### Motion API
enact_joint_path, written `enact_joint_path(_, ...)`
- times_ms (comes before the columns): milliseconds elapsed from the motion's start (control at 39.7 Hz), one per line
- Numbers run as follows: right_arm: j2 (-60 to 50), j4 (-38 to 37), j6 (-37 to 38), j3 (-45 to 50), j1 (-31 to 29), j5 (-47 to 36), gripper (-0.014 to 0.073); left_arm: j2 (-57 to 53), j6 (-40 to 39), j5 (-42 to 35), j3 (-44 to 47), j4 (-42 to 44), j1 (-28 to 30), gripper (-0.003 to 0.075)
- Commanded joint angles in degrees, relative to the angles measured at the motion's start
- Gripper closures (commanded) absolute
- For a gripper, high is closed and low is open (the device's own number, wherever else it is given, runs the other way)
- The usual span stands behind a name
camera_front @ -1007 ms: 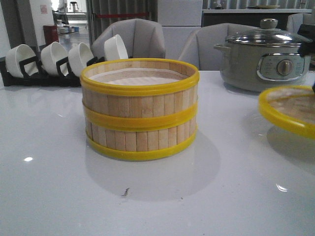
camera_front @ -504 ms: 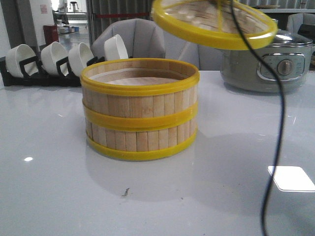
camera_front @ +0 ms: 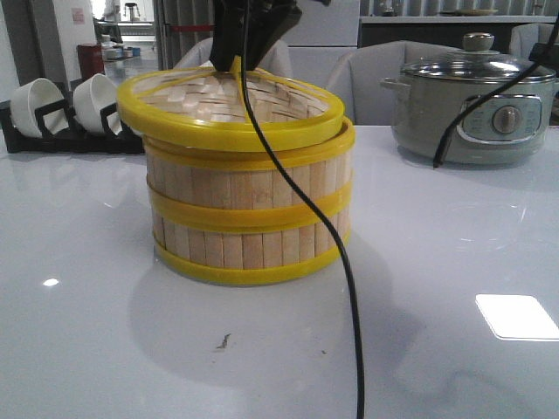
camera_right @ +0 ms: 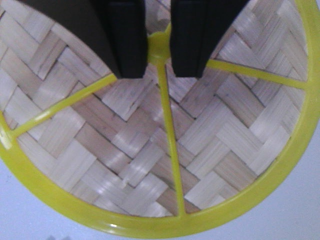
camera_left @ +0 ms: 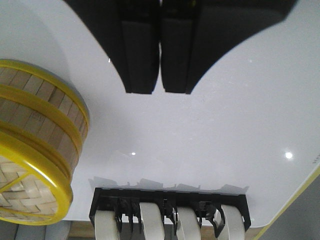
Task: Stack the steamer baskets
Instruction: 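Carry the lid over the stack and lower it onto the top basket, then open the right gripper and lift it off the lid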
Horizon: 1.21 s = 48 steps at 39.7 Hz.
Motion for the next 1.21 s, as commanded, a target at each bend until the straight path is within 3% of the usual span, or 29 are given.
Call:
enact_joint_path(0, -3.86, -2.13, 0.12, -2.43, -0.14, -2.78, 0.0558, 0.13, -0.32, -4.91, -1.77, -0.01, -0.04, 0.0634)
enact_joint_path(932, -1.96, -3.49, 0.33, -2.43, -0.14, -2.63, 0.0552, 0.13, -0.32, -4.91, -1.77, -0.01, -0.04, 0.0634)
enact_joint_path(1007, -1.96, -3.49, 0.33, -2.43, -0.14, -2.36, 0.0505, 0.13, -0.32, -4.91, -1.77, -0.01, -0.04, 0.0634)
enact_joint_path(1183, -2.11, -3.49, 0.33, -2.43, -0.20, -3.44, 0.0239, 0.13, -0.32, -4.91, -1.77, -0.01, -0.04, 0.0634)
